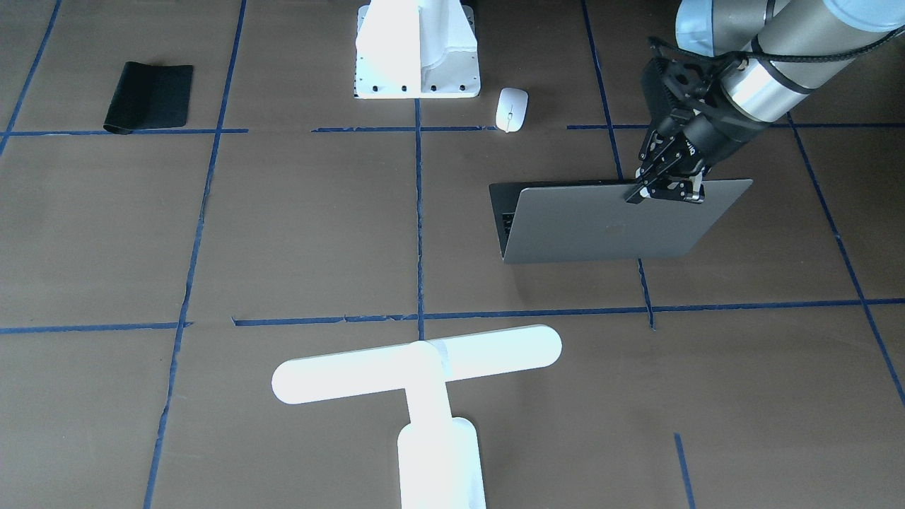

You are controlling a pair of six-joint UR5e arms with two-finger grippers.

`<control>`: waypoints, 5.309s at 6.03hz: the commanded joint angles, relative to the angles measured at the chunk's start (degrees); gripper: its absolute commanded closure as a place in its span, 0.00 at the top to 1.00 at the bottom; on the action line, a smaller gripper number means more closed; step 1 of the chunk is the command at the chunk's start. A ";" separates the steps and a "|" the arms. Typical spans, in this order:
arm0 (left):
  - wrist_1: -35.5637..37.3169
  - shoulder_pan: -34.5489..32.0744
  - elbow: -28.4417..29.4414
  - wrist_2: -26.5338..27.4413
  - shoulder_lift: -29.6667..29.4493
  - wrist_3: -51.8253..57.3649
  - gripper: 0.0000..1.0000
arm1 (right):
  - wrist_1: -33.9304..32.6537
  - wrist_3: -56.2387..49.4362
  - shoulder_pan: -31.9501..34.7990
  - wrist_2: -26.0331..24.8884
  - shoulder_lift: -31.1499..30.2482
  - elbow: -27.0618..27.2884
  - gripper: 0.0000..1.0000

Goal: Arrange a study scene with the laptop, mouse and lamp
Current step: 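Slide the laptop with the left gripper away from the robot toward the lamp base, then release the laptop and withdraw the left gripper toward the robot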

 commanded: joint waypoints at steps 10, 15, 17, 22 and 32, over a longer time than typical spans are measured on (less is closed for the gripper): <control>-15.59 6.72 33.00 13.26 -26.71 -11.48 0.17 | -0.09 -0.06 0.00 -0.17 0.17 -1.77 1.00; -15.33 6.55 22.95 12.91 -19.02 -11.66 0.40 | -0.09 0.02 0.00 -0.17 0.18 -1.77 1.00; -14.80 6.55 13.53 12.73 -10.31 -11.66 0.49 | -0.09 -0.06 0.00 -0.26 0.26 -1.94 1.00; -14.54 1.64 2.87 12.91 5.87 -0.78 0.64 | 0.00 -0.06 0.00 -0.08 0.17 -2.21 1.00; 16.41 -19.20 -0.14 6.32 26.89 -18.15 1.00 | -0.26 2.30 -1.22 4.74 0.80 1.46 1.00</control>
